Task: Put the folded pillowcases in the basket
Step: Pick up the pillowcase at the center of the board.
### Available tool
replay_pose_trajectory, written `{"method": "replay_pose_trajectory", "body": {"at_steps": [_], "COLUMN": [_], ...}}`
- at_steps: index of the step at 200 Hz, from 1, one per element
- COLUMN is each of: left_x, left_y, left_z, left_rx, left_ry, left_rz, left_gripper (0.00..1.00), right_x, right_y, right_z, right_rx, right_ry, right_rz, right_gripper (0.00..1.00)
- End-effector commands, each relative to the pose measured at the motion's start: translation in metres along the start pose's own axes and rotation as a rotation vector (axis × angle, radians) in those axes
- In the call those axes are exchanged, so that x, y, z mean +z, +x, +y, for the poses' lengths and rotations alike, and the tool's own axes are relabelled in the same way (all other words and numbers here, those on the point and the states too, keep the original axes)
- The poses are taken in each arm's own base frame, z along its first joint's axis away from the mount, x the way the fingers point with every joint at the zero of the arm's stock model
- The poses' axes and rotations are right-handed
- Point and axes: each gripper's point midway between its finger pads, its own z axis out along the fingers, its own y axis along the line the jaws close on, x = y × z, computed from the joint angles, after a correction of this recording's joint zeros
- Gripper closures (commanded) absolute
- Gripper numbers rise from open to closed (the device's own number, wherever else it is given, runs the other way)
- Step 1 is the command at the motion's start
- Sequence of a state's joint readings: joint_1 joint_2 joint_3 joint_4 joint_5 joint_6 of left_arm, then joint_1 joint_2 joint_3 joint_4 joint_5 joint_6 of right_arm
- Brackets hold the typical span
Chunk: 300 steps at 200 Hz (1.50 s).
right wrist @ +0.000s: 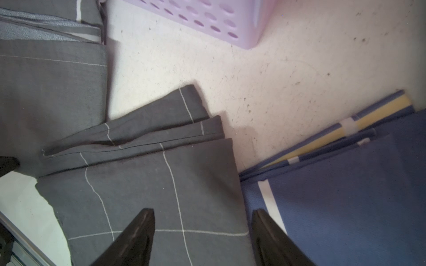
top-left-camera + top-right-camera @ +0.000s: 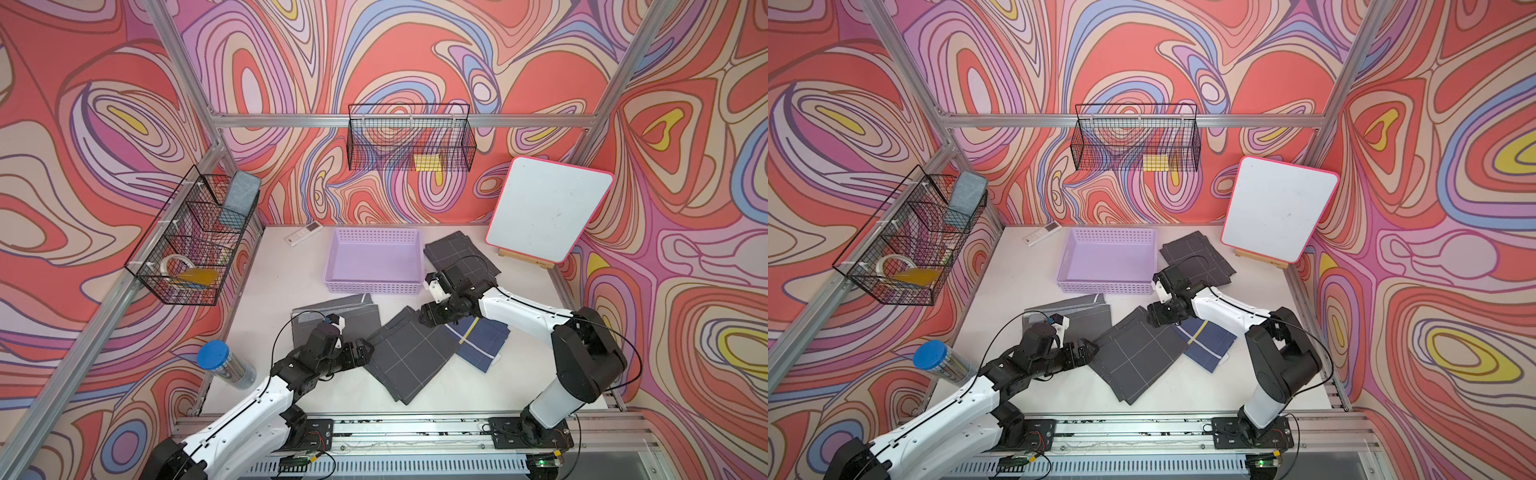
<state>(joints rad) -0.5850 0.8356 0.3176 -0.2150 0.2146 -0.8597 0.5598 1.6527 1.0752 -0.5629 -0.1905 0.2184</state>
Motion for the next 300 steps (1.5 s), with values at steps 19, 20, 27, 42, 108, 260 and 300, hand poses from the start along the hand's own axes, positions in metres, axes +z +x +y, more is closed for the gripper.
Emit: {"method": "replay_pose_trajectory", "body": {"at_steps": [19,20,27,42,108,260,300], "left_x": [0.015,0.015,0.017,0.021,0.034,0.031,0.012], "left_y": [0.017,0.018,0.020,0.025,0.034,0.025,0.009], "left_z": [0.006,0.006,0.004,0.001,-0.009,-0.045,-0.053], "left_rx": [-0.030,-0.029,-0.023,-0.019,-0.016,0.036,0.118], "left_ry": [-0.058,-0.059,-0.062,-0.065,-0.042,0.081,0.031], "left_rz": [0.012,0.013,0.015,0.017,0.024,0.000,-0.037], "left_gripper": [0.01,0.01,0.01,0.01,0.04,0.96,1.00], "right_x": [0.004,0.004,0.004,0.004,0.011,0.010,0.005], "right_y": [0.016,0.017,0.019,0.024,0.040,0.049,0.043], "right_z": [-0.005,-0.005,-0.006,-0.007,-0.011,-0.007,-0.005], "right_rx": [0.013,0.013,0.017,0.023,0.036,0.057,0.055], "right_ry": [0.023,0.024,0.025,0.026,0.030,-0.004,-0.007], "right_rz": [0.041,0.041,0.043,0.046,0.073,0.075,0.048], "right_gripper": [0.32,0.31,0.31,0.32,0.32,0.34,0.34]}}
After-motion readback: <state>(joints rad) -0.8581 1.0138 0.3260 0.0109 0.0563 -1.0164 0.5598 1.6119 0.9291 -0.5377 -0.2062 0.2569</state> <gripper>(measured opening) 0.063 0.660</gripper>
